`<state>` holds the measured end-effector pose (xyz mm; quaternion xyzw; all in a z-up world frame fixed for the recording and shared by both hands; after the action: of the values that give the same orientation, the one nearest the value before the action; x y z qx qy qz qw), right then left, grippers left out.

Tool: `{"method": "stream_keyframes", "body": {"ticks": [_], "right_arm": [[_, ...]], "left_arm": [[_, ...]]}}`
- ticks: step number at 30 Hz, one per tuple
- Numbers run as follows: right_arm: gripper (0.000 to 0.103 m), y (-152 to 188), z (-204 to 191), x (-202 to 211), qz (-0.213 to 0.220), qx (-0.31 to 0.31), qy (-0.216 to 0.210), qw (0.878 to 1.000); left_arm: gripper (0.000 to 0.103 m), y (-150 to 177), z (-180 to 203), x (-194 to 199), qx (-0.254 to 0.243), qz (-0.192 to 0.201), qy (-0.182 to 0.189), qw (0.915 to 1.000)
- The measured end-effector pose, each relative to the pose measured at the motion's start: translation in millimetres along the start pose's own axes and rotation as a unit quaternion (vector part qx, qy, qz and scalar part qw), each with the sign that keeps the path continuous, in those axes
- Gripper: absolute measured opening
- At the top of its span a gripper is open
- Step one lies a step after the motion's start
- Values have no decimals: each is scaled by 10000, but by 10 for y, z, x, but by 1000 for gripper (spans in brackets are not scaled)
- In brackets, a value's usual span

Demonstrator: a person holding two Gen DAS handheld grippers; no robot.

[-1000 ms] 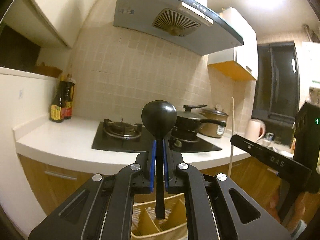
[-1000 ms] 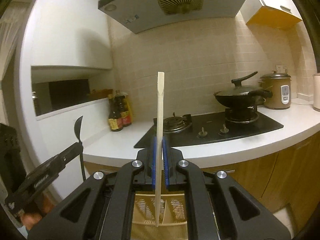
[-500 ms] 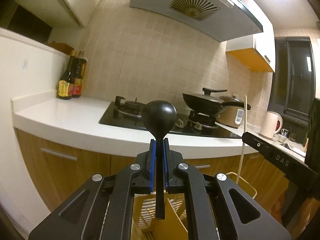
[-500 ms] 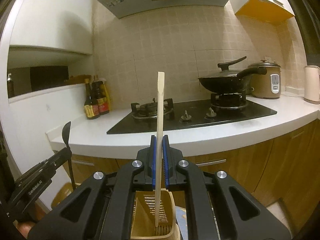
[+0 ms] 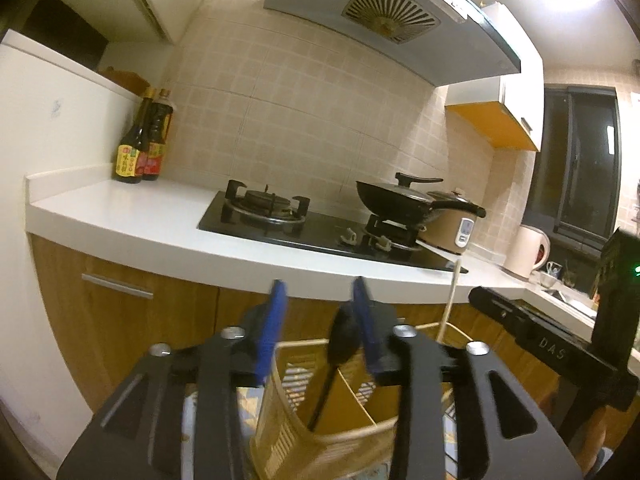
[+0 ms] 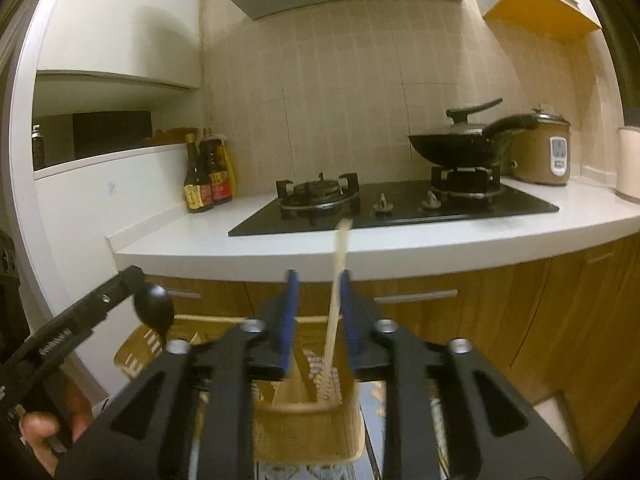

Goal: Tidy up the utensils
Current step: 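Open the left tool dropping the ladle while the right tool releases the chopstick into the holder, then move both tools back down to the utensils on the table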

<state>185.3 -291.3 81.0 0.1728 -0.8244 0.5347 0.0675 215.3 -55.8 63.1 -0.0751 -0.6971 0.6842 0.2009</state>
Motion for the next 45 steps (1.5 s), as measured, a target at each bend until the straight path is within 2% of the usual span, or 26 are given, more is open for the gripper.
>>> {"method": "stream_keyframes", "body": {"ticks": [1,2,3,6,11,13,17,19,23,26,28,30,32,34,37,41,45], "right_arm": [[33,14,14,39,-36,-40,12,10000],[44,26,22,82,-68,-75,-4,9999],[49,36,28,126,-83,-92,-20,9999],[49,92,19,270,-276,-49,9,9996],[49,165,31,513,-617,-70,277,9977],[49,166,21,578,-843,-149,329,9958],[49,262,-39,669,-1380,-18,474,9893],[49,397,-60,682,-1808,81,570,9818],[49,683,-21,689,-2496,105,742,9654],[49,921,66,676,-3024,53,862,9493],[49,1092,160,664,-3416,-134,878,9357],[49,1243,252,642,-3751,-316,889,9222],[49,1388,323,647,-4006,-392,927,9107],[49,1499,367,657,-4186,-421,935,9024],[40,1637,338,702,-4438,-416,779,8917],[37,1844,191,769,-4766,-322,546,8768],[37,2052,155,774,-5095,-384,604,8575]], "left_arm": [[41,-2,-5,44,-3,-20,17,10000],[41,-1,-6,84,3,-77,96,9999],[43,6,-6,114,9,-132,157,9998],[43,25,-4,264,-25,-334,272,9991],[46,98,23,460,-137,-937,485,9943],[47,148,20,511,-280,-1286,364,9906],[47,282,69,600,-434,-1847,496,9806],[47,428,110,625,-503,-2263,640,9707],[47,762,93,610,-537,-2941,570,9526],[45,1114,73,543,-391,-3610,727,9289],[39,1297,48,506,-203,-3952,810,9148],[38,1456,42,479,-24,-4224,902,9019],[35,1574,70,473,-24,-4337,974,8958],[26,1648,95,478,-59,-4432,945,8914],[25,1710,148,457,-75,-4508,1015,8868],[24,1735,196,431,-304,-4539,898,8860],[22,1738,238,412,-456,-4559,829,8850]]}}
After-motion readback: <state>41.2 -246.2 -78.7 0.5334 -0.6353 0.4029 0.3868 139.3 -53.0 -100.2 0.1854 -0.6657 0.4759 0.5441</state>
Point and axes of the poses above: each gripper's, at about its wrist camera, not at the fingertips, and x roughly against the way its jaws point, z to its right, y to its underside, the point moved 6 cm from there along -x, roughly the way its jaws point, and after that the axes turned 15 degrees about -x, right-handed, at the moved point
